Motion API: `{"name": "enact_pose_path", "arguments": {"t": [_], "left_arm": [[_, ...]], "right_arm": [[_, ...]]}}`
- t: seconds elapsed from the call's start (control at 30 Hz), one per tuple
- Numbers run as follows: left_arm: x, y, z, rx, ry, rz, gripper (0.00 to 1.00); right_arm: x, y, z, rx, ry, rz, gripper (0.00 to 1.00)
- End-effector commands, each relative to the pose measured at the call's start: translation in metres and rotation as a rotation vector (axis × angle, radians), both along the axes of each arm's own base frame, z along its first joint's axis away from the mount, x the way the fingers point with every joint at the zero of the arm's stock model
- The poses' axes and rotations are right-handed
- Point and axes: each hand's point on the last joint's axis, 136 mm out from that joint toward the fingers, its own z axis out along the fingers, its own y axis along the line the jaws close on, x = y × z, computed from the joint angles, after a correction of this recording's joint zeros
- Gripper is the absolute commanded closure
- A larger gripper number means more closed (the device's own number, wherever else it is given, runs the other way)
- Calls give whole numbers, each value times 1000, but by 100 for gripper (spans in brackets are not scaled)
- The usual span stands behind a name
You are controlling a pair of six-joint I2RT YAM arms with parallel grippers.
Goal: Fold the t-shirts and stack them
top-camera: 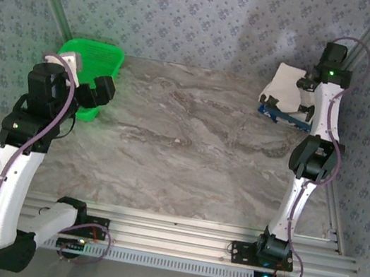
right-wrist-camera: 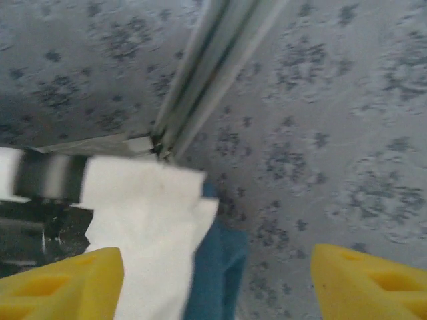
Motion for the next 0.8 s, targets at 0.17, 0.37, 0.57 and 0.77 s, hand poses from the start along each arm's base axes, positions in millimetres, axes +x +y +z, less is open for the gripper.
{"name": "enact_pose_path", "arguments": {"t": [0.17,0.37,0.57,0.77], "left_arm": [[-1,-1,12,20,-19,-18,0],[0,-4,5,2,-18,-26,1],[-7,5,1,12,-36,16,0],[-23,38,-41,21,5,194,0]], "right_arm": [[-30,-28,13,56,-58,-159,16],[-48,9,5,202,-110,-93,10],[-95,90,-11,396,-163,113,4],[-189,183,-68,449,-96,342,0]]}}
